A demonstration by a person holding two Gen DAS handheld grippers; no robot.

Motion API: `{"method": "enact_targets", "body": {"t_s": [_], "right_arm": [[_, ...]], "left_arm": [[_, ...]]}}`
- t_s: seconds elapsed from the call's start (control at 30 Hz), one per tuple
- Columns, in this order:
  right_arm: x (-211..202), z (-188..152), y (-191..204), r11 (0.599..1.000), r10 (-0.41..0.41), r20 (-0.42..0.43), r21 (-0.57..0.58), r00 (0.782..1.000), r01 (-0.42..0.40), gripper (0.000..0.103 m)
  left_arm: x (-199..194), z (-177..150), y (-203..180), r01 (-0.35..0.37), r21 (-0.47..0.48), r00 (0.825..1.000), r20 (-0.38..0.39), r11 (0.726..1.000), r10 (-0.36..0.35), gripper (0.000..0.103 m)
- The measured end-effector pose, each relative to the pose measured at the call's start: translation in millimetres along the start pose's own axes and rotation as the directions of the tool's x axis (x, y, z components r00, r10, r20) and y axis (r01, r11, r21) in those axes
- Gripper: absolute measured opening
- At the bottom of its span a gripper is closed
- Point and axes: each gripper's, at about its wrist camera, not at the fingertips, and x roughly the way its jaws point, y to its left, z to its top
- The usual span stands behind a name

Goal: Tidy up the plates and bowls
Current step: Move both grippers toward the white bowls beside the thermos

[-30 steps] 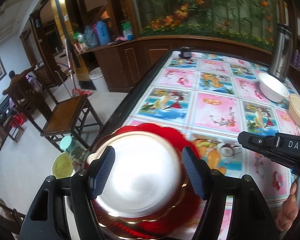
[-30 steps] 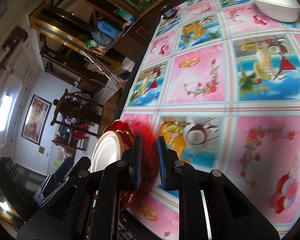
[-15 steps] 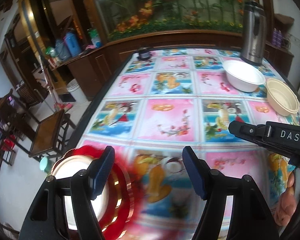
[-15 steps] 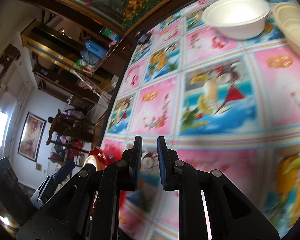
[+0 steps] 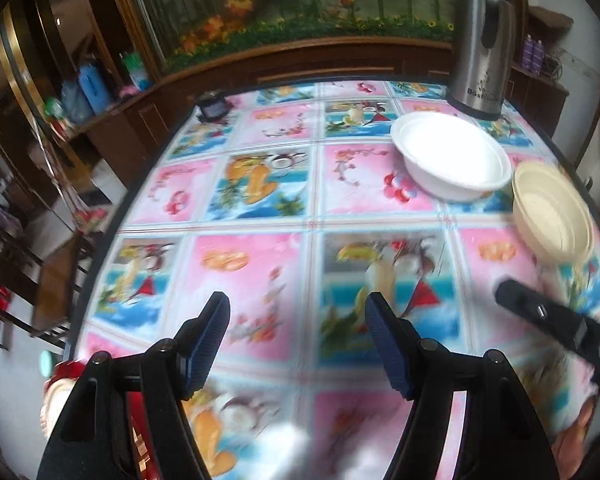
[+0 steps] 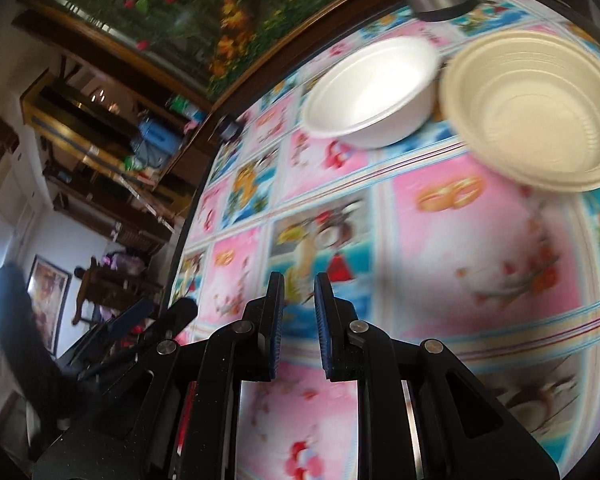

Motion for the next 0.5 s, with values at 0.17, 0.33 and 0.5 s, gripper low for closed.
{"method": "enact_targets", "body": {"t_s": [0.17,0.33,0.5], "right_arm": [[-22,22,-27,0.999,-0.003,0.080,0.052,0.997,-0.001,0.015],[-46,63,-44,0.992,0.038,0.169,0.109,0.985,-0.057,0.015],[-60,114,-41,0.993,0.030,0.260,0.099,0.965,-0.057,0.040]], "left_arm": [[25,39,-9,0.019,-0.048,1.000,-0.019,0.999,-0.020,0.070],[35,71,-15,0.037,-0.078,0.999,-0.009,0.996,-0.037,0.070],[41,100,-21,0.037,-0.089,0.999,0.003,0.995,-0.037,0.071]]}}
